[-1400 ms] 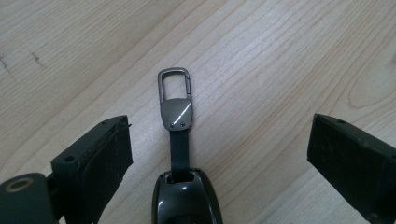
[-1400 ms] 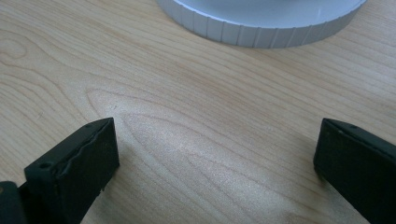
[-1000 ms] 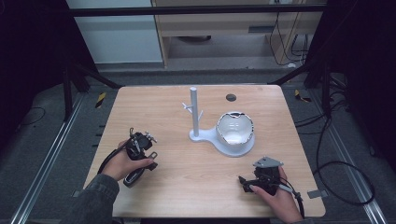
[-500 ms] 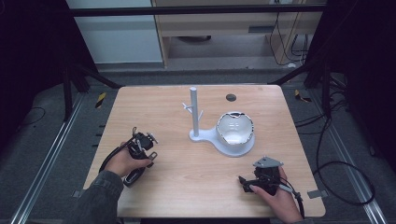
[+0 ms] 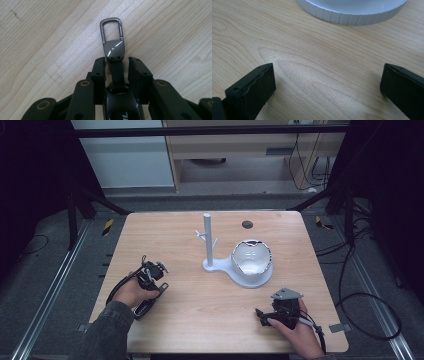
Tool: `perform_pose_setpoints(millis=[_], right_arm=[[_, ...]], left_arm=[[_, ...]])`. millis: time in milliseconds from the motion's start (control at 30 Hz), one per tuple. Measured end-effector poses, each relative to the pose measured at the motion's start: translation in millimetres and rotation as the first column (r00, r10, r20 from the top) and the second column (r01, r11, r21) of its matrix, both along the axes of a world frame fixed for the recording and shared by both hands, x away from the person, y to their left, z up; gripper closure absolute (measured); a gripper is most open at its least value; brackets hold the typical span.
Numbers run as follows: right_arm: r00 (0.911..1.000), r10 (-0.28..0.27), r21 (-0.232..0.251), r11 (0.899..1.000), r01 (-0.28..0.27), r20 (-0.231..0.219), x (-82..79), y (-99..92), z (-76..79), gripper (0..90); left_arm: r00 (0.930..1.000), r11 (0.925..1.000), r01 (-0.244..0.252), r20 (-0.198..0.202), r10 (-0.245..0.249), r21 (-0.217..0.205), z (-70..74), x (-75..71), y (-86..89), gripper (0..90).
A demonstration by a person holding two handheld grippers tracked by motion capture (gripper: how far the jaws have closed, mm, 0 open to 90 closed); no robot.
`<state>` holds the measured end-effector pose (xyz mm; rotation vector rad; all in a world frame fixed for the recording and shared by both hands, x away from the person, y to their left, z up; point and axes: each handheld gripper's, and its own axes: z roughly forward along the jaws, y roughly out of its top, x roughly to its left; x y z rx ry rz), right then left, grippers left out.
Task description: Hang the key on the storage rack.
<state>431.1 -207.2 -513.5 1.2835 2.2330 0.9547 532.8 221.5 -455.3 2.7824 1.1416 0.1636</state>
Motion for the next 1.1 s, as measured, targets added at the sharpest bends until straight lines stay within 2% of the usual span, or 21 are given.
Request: perform_pose_setpoints(millis=[367, 567, 733, 833, 967, 1100], right_arm=[[1.0000, 0.000, 0.000, 1.000, 0.000, 0.000, 0.0, 0.0, 0.0, 0.4], [1.0000, 0.000, 0.000, 1.000, 0.000, 0.000, -0.1, 0.0, 0.0, 0.4], [1.0000, 0.000, -0.003, 1.000, 0.000, 0.000, -0.2, -0.1, 0.0, 0.4], [1.0000, 0.002, -0.005, 1.000, -0.002, 0.002, -0.2, -0.3, 0.1, 0.4], [1.0000, 0.002, -0.003, 1.000, -0.002, 0.002, -0.2, -0.2, 0.0, 0.4], [1.0000, 0.002, -0.004, 1.000, -0.002, 0.002, -0.2, -0.3, 0.0, 0.4]], left_arm=[[0.9997, 1.0000, -0.003, -0.025, 0.003, 0.002, -1.8, 1.4, 2.9, 71.6], [0.9995, 0.9999, 0.009, -0.028, -0.010, -0.008, -2.6, 1.5, 5.9, 78.8], [0.9997, 0.9997, 0.005, -0.025, -0.006, -0.026, -2.9, -0.9, 7.6, 79.3], [0.9999, 0.9993, 0.011, -0.007, -0.011, -0.035, -1.1, -2.9, 9.5, 79.5], [0.9996, 0.9976, 0.016, 0.023, -0.015, -0.067, 2.5, -9.0, 12.4, 79.7], [0.9978, 0.9931, 0.025, 0.064, -0.018, -0.115, 8.0, -19.9, 15.9, 79.9]])
